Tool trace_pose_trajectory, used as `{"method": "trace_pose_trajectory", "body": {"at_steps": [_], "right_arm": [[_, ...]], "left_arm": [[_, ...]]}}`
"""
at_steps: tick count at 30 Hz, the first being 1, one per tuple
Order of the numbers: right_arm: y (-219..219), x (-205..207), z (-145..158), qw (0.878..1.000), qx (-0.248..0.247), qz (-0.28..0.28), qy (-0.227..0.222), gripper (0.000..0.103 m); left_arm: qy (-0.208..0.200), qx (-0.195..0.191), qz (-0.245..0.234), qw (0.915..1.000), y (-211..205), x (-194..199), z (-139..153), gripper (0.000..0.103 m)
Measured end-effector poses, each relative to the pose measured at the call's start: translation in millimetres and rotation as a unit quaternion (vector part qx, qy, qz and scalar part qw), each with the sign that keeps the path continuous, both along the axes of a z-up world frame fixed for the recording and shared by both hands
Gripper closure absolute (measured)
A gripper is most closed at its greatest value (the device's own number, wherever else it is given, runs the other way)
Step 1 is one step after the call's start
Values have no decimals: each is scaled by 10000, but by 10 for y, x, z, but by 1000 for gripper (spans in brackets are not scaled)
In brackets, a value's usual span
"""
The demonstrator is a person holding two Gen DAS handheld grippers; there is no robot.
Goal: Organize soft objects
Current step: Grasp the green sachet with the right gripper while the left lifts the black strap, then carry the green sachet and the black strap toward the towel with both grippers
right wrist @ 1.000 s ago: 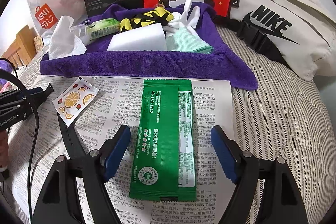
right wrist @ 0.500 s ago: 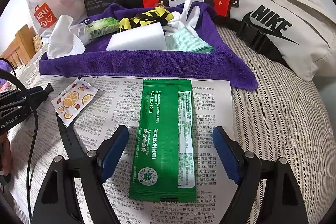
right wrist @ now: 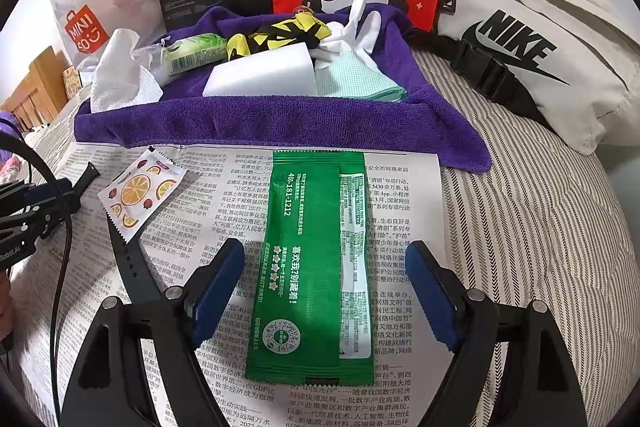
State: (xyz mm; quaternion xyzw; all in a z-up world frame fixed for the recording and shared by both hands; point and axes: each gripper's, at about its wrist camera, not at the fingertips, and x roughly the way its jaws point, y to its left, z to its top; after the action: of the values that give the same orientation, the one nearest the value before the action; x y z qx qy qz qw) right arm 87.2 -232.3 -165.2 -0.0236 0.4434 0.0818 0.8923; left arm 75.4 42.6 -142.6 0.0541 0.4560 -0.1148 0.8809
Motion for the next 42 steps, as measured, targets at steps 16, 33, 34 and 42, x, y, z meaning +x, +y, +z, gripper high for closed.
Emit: {"method": "trace_pose_trajectory", "body": {"at_steps": [16, 33, 34, 42], "right_arm": [[-1, 2, 3, 10000, 14, 11, -6, 23], [-64, 49, 111, 9993, 170, 128, 314, 76], [-61, 43, 116, 9992, 181, 135, 318, 77], [-71, 25, 240, 9990, 266, 230, 266, 77]], "left_arm": [[22, -146, 212, 9997, 55, -31, -7, 83], [322, -433, 261, 9982, 117, -11, 36, 84], [336, -450, 232, 9982, 117, -11, 38, 84], [284, -440, 293, 9982, 154, -17, 128, 84]]}}
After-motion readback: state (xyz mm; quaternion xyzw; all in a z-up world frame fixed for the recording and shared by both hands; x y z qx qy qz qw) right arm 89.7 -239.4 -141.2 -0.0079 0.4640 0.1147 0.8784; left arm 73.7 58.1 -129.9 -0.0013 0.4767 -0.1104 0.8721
